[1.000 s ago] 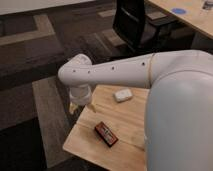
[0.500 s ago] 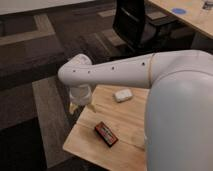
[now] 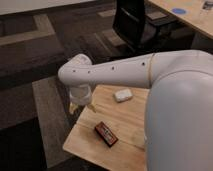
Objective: Place the pepper on the white sponge
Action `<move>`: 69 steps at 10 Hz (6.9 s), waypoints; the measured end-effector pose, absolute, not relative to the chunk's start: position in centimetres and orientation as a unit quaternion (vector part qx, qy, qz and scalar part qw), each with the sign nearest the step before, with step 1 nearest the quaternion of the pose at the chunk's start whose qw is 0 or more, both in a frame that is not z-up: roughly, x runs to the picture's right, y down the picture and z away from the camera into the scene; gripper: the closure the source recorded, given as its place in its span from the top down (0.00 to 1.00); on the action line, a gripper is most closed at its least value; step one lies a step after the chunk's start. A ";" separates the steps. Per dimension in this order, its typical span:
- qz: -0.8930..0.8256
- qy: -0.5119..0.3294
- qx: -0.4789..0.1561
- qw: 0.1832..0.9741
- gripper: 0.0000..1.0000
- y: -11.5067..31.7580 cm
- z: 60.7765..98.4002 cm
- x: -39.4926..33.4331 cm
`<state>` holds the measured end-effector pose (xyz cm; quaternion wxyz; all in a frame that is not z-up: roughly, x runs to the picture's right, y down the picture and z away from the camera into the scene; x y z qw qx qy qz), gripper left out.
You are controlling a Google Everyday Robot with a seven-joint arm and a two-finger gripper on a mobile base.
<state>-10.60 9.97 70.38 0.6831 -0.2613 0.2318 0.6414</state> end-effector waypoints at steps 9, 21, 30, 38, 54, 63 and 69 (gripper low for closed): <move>0.641 0.232 -0.261 0.683 0.65 10.0 70.4 -10.6; 0.641 0.232 -0.261 0.683 0.65 10.0 70.4 -10.6; 0.641 0.232 -0.261 0.683 0.65 10.0 70.4 -10.6; 0.686 0.201 -0.276 0.642 0.65 6.3 68.6 -3.4; 0.848 0.254 -0.149 0.441 0.65 5.1 64.1 22.4; 0.925 0.309 -0.066 0.210 0.65 13.9 61.5 36.4; 0.937 0.337 0.015 0.093 0.65 23.3 61.0 44.8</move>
